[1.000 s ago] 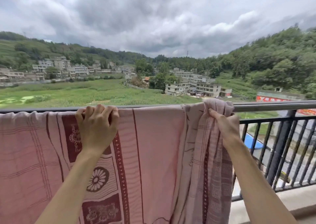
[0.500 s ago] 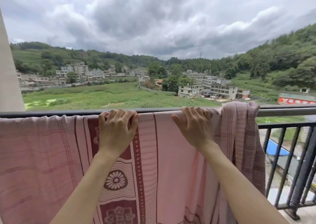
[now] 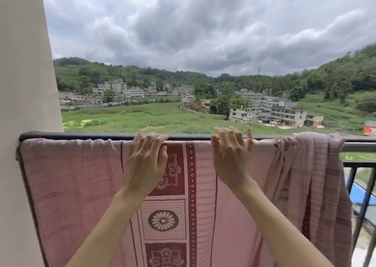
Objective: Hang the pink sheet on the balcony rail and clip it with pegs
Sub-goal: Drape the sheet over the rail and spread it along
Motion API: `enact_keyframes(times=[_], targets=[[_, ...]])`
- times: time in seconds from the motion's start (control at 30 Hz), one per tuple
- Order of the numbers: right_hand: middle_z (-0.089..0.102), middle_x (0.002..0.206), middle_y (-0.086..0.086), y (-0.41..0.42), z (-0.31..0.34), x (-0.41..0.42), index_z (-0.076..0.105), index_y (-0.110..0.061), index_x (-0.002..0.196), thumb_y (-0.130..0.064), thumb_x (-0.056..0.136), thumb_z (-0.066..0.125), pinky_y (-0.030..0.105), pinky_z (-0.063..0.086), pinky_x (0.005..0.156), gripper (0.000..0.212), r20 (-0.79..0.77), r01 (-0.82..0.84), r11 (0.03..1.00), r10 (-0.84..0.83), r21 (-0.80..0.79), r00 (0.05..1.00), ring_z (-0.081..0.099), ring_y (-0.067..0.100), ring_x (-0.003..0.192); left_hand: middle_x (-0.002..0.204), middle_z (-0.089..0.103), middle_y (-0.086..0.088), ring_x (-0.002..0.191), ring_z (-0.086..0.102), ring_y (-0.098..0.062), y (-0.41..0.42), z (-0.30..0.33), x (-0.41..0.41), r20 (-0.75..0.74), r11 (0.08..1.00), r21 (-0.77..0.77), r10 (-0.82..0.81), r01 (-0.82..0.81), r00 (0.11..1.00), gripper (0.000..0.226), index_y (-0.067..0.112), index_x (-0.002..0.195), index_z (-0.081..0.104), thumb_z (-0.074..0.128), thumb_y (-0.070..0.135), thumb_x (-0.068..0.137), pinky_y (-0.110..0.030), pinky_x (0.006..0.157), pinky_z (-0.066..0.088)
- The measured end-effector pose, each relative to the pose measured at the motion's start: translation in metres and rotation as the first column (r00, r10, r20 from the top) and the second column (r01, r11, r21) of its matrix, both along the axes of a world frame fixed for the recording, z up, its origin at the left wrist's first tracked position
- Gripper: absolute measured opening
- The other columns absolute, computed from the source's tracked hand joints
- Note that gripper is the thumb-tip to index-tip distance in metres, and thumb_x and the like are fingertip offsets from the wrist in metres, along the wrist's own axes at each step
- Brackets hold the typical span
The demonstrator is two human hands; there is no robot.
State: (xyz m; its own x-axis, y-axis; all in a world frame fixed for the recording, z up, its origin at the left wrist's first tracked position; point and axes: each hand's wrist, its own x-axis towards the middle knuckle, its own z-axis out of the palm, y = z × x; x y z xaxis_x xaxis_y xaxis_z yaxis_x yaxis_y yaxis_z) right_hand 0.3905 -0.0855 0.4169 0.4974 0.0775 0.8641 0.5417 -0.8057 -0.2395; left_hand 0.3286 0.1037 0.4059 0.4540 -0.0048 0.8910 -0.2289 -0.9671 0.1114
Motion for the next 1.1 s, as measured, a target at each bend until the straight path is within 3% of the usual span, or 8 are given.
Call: enact_keyframes(times=[0.1, 0.27, 0.4, 0.63, 0.83, 0.93, 1.0, 1.1], targets=[[0.067, 0.114, 0.006, 0.056, 0.003, -0.019, 0.063, -0.012, 0.111, -0.042, 0.09, 0.032, 0.053, 0.021, 0.11, 0.049, 0.022, -0.115, 0.986, 0.118, -0.12, 0.993, 0.058, 0.024, 0.114, 0.12, 0.058, -0.004, 0.118, 0.049, -0.019, 0.03, 0.001, -0.011, -0.009, 0.995, -0.001, 0.096, -0.096, 0.995, 0.036, 0.012, 0.117, 0.053, 0.031, 0.027, 0.093, -0.041, 0.113, 0.016], [0.067, 0.112, 0.007, 0.127, 0.005, -0.036, 0.061, -0.013, 0.119, -0.041, 0.089, 0.033, 0.052, 0.033, 0.103, 0.049, -0.062, -0.254, 0.944, 0.246, -0.212, 0.967, 0.061, 0.026, 0.107, 0.138, 0.045, -0.003, 0.134, 0.033, -0.019, 0.093, -0.005, -0.038, -0.081, 0.961, -0.058, 0.266, -0.271, 0.961, 0.043, 0.015, 0.13, 0.044, 0.027, 0.033, 0.095, -0.047, 0.114, 0.007], [0.069, 0.099, 0.003, 0.163, -0.002, -0.041, 0.063, -0.017, 0.11, -0.043, 0.085, 0.031, 0.048, 0.036, 0.092, 0.048, -0.046, -0.217, 0.943, 0.213, -0.25, 0.976, 0.063, 0.026, 0.094, 0.147, 0.036, 0.0, 0.141, 0.019, -0.017, 0.145, -0.012, -0.051, -0.193, 0.93, -0.031, 0.354, -0.366, 0.915, 0.062, 0.019, 0.139, 0.036, 0.01, 0.048, 0.09, -0.046, 0.114, -0.004], [0.068, 0.085, 0.002, 0.174, -0.01, -0.034, 0.065, -0.016, 0.098, -0.043, 0.086, 0.039, 0.038, 0.026, 0.082, 0.04, 0.108, -0.1, 0.974, 0.124, -0.203, 0.986, 0.063, 0.026, 0.079, 0.117, 0.06, -0.003, 0.117, 0.048, -0.023, 0.191, 0.001, -0.054, -0.181, 0.897, 0.033, 0.44, -0.442, 0.88, 0.058, 0.015, 0.118, 0.056, 0.012, 0.043, 0.093, -0.044, 0.109, 0.022], [0.065, 0.094, 0.004, 0.156, -0.018, -0.03, 0.062, -0.013, 0.109, -0.037, 0.088, 0.045, 0.036, 0.031, 0.094, 0.036, 0.156, -0.1, 0.972, 0.135, -0.213, 0.978, 0.06, 0.027, 0.088, 0.104, 0.061, -0.006, 0.102, 0.054, -0.028, 0.21, -0.002, -0.053, -0.132, 0.906, 0.076, 0.422, -0.416, 0.897, 0.048, 0.011, 0.109, 0.057, 0.02, 0.037, 0.095, -0.042, 0.1, 0.03], [0.065, 0.102, 0.003, 0.14, -0.02, -0.026, 0.06, -0.014, 0.115, -0.036, 0.088, 0.045, 0.038, 0.029, 0.1, 0.038, 0.143, -0.066, 0.972, 0.1, -0.226, 0.985, 0.057, 0.026, 0.096, 0.106, 0.061, -0.006, 0.105, 0.052, -0.027, 0.207, -0.002, -0.049, -0.136, 0.908, 0.066, 0.419, -0.414, 0.898, 0.052, 0.013, 0.111, 0.057, 0.017, 0.041, 0.094, -0.044, 0.102, 0.03], [0.065, 0.107, 0.003, 0.131, -0.019, -0.026, 0.059, -0.014, 0.118, -0.037, 0.088, 0.043, 0.039, 0.027, 0.103, 0.041, 0.121, -0.077, 0.968, 0.108, -0.238, 0.987, 0.058, 0.025, 0.103, 0.117, 0.059, -0.007, 0.116, 0.048, -0.026, 0.195, -0.002, -0.047, -0.136, 0.902, 0.022, 0.429, -0.43, 0.893, 0.055, 0.015, 0.116, 0.057, 0.015, 0.044, 0.094, -0.047, 0.108, 0.023], [0.065, 0.117, 0.002, 0.119, -0.016, -0.027, 0.06, -0.015, 0.119, -0.038, 0.09, 0.041, 0.04, 0.022, 0.108, 0.042, 0.088, -0.097, 0.969, 0.119, -0.226, 0.989, 0.058, 0.023, 0.113, 0.138, 0.046, -0.008, 0.135, 0.031, -0.026, 0.152, -0.006, -0.042, -0.134, 0.939, 0.008, 0.341, -0.343, 0.931, 0.055, 0.019, 0.128, 0.05, 0.016, 0.045, 0.094, -0.045, 0.115, -0.004]])
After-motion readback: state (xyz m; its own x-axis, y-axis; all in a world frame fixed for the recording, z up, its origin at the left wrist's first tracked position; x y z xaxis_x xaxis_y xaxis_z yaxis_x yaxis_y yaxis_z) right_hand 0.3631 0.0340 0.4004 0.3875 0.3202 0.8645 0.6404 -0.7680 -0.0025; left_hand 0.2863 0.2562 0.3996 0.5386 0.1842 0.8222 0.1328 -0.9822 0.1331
